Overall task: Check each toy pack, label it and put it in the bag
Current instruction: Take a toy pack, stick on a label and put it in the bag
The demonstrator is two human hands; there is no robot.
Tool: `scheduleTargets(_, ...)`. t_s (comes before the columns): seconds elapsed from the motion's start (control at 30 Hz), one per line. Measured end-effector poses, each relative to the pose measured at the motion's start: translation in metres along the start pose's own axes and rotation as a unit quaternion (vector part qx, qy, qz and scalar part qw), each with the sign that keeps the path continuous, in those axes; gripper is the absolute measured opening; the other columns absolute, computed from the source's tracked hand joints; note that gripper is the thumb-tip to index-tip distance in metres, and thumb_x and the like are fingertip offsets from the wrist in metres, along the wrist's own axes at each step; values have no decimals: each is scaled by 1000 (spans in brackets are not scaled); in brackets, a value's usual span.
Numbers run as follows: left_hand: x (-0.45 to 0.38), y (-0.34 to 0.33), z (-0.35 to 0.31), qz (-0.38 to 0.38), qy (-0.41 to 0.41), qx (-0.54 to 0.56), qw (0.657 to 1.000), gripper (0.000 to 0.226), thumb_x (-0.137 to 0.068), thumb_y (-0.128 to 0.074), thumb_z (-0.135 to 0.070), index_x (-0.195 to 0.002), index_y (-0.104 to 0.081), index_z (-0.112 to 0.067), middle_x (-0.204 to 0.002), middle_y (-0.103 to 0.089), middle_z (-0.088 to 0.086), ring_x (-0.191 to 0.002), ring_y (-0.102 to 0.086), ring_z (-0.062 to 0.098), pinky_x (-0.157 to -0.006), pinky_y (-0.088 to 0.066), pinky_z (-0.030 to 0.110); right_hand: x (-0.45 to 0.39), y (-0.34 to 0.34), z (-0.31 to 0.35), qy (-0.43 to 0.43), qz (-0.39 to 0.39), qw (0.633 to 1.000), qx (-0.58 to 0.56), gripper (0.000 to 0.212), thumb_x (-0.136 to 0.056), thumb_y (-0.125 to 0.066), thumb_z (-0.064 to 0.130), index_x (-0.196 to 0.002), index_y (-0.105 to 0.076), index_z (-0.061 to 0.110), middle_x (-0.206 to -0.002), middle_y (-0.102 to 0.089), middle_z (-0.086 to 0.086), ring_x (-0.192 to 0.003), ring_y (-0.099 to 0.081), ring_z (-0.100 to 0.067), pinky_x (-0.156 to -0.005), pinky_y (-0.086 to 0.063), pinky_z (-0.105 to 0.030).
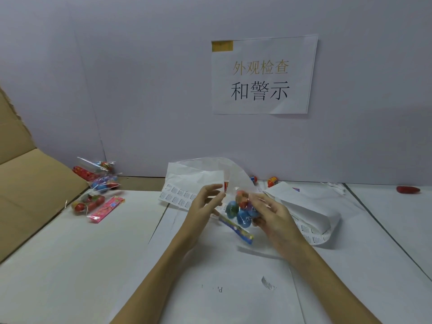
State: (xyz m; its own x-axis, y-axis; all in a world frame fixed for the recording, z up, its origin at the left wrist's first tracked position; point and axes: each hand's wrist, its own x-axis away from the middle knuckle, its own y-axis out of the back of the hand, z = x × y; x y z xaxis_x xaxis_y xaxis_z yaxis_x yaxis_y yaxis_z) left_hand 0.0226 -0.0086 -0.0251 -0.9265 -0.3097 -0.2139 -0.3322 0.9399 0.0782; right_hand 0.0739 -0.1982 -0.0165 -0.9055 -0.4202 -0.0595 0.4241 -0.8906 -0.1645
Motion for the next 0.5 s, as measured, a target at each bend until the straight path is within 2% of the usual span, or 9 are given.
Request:
scheduleTargets(0.07, 3, -2, -3, 22, -9, 6, 1000, 37, -98, -64, -46, -120, -71, -17, -107, -74, 2, -96, -69, 17, -80, -57, 28, 2, -1, -2, 32, -1, 996, 86, 32, -86, -66, 58, -97, -81, 32, -94, -80, 2, -88, -75, -11, -71, -59, -21)
scheduleTargets(0.17, 6, -5, -4, 27, -18, -5, 999, 29, -95, -67, -39, -105, -76, -15, -99, -77, 4, -93, -71, 23, -80, -59, 36, 3, -3, -5, 45, 8, 988, 148, 44, -89, -55, 61, -96, -79, 25, -85, -79, 6, -81, -75, -8, -68, -59, -21)
scheduleTargets(0.3, 4, -2, -7, -4, -3, 1, 1000, 21, -85, -70, -48, -86, -78, -29, -92, -77, 2, -95, -72, 26, -81, -58, 35, 3, -2, -4, 31, 26, 980, 195, 49, -94, -43, 58, -95, -76, 22, -82, -78, 4, -75, -73, -12, -65, -57, -22)
scheduleTargets(0.4, 3, 0, -7, -21, -8, 20, 1000, 25, -84, -73, -52, -84, -79, -28, -92, -77, 2, -96, -71, 21, -82, -55, 30, 6, 0, -6, 73, 2, 957, 282, 51, -95, -38, 64, -76, -65, 25, -56, -65, 7, -50, -60, -4, -52, -45, -13)
scheduleTargets(0.43, 2, 0, -8, -26, -17, 30, 999, 28, -83, -77, -54, -85, -80, -26, -94, -77, 1, -97, -71, 18, -84, -52, 30, 7, 0, -5, 75, 7, 959, 275, 49, -96, -39, 63, -77, -64, 25, -54, -64, 3, -45, -56, -5, -48, -43, -15)
scheduleTargets(0.5, 1, 2, -7, -21, -42, 51, 998, 31, -81, -83, -52, -89, -82, -22, -108, -75, -2, -106, -68, 12, -91, -49, 30, 9, -5, -3, 57, 39, 985, 157, 38, -103, -44, 48, -103, -73, 23, -65, -72, -9, -51, -65, -18, -48, -52, -25)
